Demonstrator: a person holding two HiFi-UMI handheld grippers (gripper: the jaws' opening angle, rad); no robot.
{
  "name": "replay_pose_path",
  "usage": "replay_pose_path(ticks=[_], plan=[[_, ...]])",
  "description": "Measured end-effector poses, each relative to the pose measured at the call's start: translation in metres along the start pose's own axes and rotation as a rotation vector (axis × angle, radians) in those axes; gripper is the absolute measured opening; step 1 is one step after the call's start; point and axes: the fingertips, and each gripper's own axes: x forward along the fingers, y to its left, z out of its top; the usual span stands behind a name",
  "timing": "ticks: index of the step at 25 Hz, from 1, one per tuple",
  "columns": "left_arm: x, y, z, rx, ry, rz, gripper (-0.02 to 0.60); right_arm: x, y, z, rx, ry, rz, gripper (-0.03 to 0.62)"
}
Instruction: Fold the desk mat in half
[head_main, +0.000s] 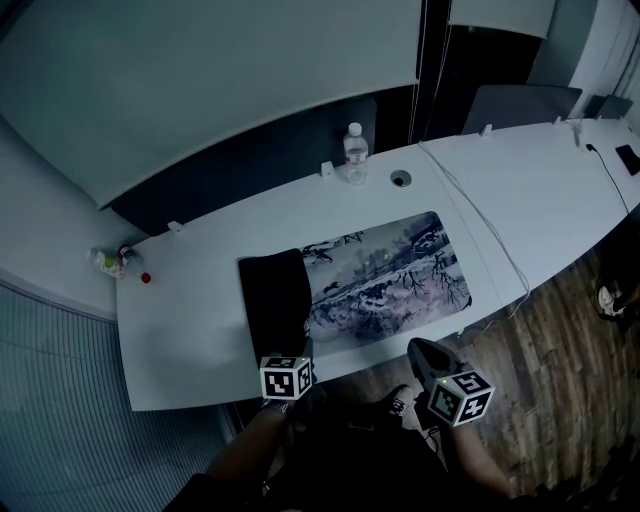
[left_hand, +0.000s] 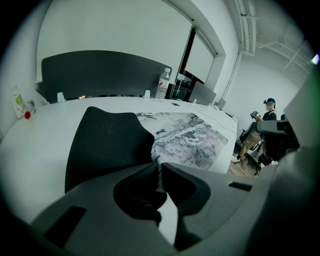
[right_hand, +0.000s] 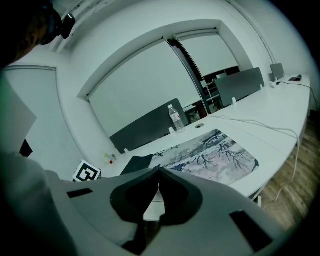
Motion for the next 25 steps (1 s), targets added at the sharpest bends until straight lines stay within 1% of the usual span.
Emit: replay_pose_path(ticks=[7, 11, 16, 21, 25], plan=[[0.005, -0.018, 0.009, 0.003, -0.006, 0.009, 0.038, -0.014, -0.013, 0.005, 0.012, 0.000, 0.011, 0.023], [0.010, -0.025, 0.009, 0.002, -0.007, 0.008, 0.038, -0.019, -0.030, 0.005, -0.021, -0.011, -0.012, 0.023], [0.015, -0.034, 0.013, 0.011, -0.004, 0.012, 0.038, -0.024, -0.040, 0.007, 0.018, -0.027, -0.002, 0.023], [0.022, -0.045, 0.016, 0.021, 0.005, 0.014, 0.038, -0.029, -0.055, 0.007, -0.003, -0.015, -0.016, 0.023], [0.029, -0.056, 0.019, 0.026, 0.007, 0.011, 0.038, -0.033, -0.065, 0.008, 0.008, -0.015, -0.013, 0.023]])
